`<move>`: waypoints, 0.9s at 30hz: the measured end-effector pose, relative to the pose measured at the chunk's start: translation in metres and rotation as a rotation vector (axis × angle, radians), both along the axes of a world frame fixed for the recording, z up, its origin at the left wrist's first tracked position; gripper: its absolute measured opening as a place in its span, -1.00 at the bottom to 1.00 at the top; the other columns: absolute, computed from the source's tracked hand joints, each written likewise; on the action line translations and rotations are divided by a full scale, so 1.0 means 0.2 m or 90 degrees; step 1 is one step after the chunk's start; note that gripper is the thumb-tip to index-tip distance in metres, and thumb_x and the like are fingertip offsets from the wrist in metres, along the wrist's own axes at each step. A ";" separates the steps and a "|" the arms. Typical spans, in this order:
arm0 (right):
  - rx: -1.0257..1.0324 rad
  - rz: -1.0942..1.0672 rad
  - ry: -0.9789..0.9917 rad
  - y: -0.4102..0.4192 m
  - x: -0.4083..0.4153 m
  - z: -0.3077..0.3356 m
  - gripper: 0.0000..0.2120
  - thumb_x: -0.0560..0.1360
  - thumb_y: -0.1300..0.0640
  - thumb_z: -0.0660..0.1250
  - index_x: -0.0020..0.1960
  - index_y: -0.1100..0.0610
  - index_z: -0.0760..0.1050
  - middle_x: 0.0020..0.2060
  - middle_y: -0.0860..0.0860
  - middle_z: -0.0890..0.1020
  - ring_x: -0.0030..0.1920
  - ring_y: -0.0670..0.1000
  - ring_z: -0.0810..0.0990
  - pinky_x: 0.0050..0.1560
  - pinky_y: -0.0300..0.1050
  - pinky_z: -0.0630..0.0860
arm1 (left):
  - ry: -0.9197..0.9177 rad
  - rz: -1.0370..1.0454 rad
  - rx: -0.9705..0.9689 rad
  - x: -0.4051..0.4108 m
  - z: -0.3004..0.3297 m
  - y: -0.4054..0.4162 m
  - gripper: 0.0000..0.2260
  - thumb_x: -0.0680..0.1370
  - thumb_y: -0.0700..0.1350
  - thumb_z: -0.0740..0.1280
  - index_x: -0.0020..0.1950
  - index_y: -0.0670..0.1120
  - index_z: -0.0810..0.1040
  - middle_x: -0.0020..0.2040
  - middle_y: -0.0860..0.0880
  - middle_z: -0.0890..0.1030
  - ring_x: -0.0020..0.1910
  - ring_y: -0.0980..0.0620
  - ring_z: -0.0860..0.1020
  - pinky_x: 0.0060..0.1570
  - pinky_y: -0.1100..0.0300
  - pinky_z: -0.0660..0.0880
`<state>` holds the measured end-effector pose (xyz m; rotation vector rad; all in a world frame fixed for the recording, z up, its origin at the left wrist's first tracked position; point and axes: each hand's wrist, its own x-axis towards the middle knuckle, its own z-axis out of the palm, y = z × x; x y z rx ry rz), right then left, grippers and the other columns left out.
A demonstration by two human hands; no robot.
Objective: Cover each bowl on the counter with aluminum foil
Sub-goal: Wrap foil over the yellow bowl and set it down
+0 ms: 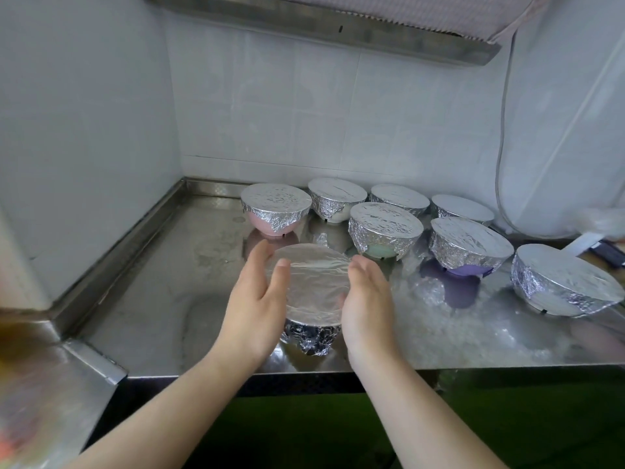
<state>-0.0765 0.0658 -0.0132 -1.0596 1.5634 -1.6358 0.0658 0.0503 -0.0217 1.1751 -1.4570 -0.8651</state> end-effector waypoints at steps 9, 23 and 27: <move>0.036 -0.024 -0.026 -0.04 0.00 0.01 -0.79 0.68 0.00 0.20 0.10 -0.16 0.61 -0.04 -0.29 0.65 0.15 -0.07 0.62 0.36 0.19 0.53 | -0.024 0.066 0.037 0.00 -0.04 -0.01 -0.50 0.69 0.19 0.14 0.61 0.07 0.29 0.51 0.07 0.44 0.48 0.07 0.39 0.51 0.04 0.28; 0.061 -0.002 0.133 -0.01 0.00 0.05 -0.51 0.72 -0.01 0.19 0.59 0.13 0.27 0.46 0.02 0.41 0.39 0.07 0.46 0.27 -0.03 0.37 | -0.187 -0.003 -0.041 0.06 0.00 -0.03 -0.39 0.63 0.24 0.24 0.64 0.03 0.29 0.55 0.11 0.36 0.50 0.16 0.33 0.43 0.21 0.27; 0.062 -0.030 0.173 -0.03 0.02 0.05 -0.61 0.69 -0.04 0.17 0.47 0.08 0.37 0.32 0.00 0.53 0.22 0.04 0.57 0.22 0.03 0.54 | -0.217 0.043 -0.038 0.05 0.04 -0.01 -0.37 0.56 0.35 0.16 0.50 0.00 0.42 0.36 0.06 0.46 0.41 0.04 0.42 0.41 0.06 0.38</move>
